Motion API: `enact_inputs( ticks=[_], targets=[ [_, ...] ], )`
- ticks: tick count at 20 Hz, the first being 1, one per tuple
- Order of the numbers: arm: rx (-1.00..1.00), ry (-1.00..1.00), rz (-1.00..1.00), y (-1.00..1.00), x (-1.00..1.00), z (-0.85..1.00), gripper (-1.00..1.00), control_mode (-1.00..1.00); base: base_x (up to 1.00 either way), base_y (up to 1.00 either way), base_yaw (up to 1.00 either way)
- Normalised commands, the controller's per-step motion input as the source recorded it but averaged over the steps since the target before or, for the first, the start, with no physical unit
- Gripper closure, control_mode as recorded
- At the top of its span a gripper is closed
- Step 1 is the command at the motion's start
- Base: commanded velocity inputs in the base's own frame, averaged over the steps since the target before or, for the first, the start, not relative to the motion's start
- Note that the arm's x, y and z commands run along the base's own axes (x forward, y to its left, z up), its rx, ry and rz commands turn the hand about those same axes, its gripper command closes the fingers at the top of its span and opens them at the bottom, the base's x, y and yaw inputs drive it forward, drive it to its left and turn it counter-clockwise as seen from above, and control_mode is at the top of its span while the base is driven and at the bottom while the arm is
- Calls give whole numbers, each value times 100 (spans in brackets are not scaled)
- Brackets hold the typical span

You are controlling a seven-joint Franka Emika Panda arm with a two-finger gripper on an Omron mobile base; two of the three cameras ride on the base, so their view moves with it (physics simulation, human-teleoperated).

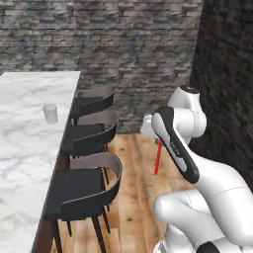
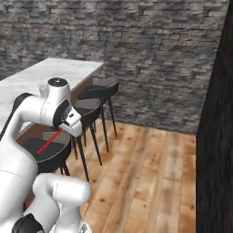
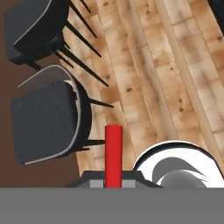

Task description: Take a straw from the drawer in front and place it inside the glass cup on the dining counter.

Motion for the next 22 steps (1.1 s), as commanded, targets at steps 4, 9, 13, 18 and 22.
enact_inputs(
  ticks=[4, 9, 13, 18, 22],
  targets=[
    [0, 0, 0, 0, 0, 0, 100, 100, 75, -86, 41],
    [0, 0, 0, 0, 0, 0, 100, 100, 78, -76, 44],
    [0, 0, 0, 0, 0, 0, 100, 100, 71, -60, 53],
    [0, 0, 0, 0, 0, 0, 100, 100, 60, -49, 60],
    [0, 0, 0, 0, 0, 0, 100, 100, 48, -54, 60]
  ],
)
